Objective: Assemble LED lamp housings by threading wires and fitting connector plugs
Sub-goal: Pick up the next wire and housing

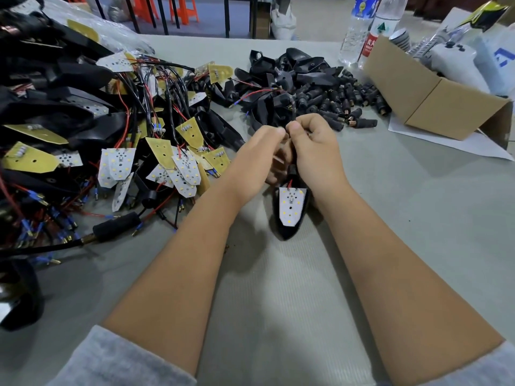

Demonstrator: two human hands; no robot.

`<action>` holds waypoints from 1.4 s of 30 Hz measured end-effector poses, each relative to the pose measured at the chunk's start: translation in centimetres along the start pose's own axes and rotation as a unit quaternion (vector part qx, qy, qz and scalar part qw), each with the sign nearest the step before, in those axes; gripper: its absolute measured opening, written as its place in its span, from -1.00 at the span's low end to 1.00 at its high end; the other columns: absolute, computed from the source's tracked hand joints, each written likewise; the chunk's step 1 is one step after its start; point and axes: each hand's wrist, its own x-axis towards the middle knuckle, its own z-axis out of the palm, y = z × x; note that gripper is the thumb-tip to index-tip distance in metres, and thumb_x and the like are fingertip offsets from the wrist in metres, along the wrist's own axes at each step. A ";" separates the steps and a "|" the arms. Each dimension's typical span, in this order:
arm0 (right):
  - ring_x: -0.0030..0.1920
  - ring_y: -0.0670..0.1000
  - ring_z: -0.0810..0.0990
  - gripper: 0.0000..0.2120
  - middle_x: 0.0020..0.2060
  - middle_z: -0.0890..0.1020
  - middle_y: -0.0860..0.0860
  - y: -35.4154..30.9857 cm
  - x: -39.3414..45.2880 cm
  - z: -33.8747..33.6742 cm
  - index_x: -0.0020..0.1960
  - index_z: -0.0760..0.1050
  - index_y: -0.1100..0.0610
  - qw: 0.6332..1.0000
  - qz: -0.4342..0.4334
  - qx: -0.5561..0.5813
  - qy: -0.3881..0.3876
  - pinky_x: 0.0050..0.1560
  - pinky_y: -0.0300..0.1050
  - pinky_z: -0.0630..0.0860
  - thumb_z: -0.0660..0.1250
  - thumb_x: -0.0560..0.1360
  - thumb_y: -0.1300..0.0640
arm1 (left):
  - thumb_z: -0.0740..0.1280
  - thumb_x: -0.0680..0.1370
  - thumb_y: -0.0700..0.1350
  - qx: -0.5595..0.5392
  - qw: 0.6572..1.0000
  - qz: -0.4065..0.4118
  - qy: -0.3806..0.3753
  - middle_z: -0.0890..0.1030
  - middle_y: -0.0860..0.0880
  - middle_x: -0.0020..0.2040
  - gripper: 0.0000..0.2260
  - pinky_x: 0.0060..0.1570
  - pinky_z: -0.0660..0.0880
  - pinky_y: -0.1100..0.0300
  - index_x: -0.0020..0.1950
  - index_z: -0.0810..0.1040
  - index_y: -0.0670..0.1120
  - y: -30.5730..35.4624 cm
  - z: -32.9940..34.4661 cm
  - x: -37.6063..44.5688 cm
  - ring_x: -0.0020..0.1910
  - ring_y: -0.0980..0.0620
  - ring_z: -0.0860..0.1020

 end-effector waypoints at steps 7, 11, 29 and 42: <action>-0.60 -0.11 0.29 -0.80 -0.65 0.37 -0.08 -0.1 -0.5 0.3 -0.14 0.37 0.17 0.976 0.008 0.023 -0.217 -0.48 -0.28 0.32 0.14 0.65 0.30 | -0.06 0.70 0.11 -0.254 0.959 -0.009 0.124 0.64 -0.07 0.04 -0.57 -0.05 0.60 0.14 0.28 0.48 -0.09 0.3 -2.8 0.6 0.06 -0.02 0.63; -0.60 -0.11 0.26 -0.83 -0.63 0.34 -0.08 -0.3 -0.4 -0.1 -0.11 0.39 0.22 0.965 0.026 0.028 -0.258 -0.49 -0.28 0.31 0.13 0.65 0.30 | 0.08 0.70 -0.01 -0.319 0.938 0.014 0.133 0.68 -0.07 -0.04 -0.73 -0.02 0.59 0.13 0.17 0.52 -0.09 0.2 -3.9 0.7 -0.01 -0.01 0.64; -0.49 0.03 0.38 -0.80 -0.47 0.42 0.12 -0.7 -0.3 -0.2 -0.39 0.38 0.18 0.952 0.113 0.058 -0.279 -0.46 -0.21 0.36 0.19 0.41 0.27 | 0.12 0.69 -0.14 -0.349 0.919 0.042 0.176 0.63 0.01 -0.30 -0.82 -0.20 0.57 0.23 -0.06 0.44 -0.09 -0.3 -2.7 1.0 -0.29 0.08 0.63; -0.51 -0.02 0.43 -0.80 -0.50 0.48 0.07 -0.6 -1.0 0.2 -0.29 0.51 0.23 0.973 0.075 0.011 -0.216 -0.45 -0.20 0.34 0.22 0.48 0.30 | 0.12 0.66 -0.22 -0.112 0.970 0.069 0.206 0.46 0.06 -0.47 -0.81 -0.51 0.28 0.29 -0.04 0.50 -0.09 -0.7 -2.1 1.2 -0.55 0.13 0.30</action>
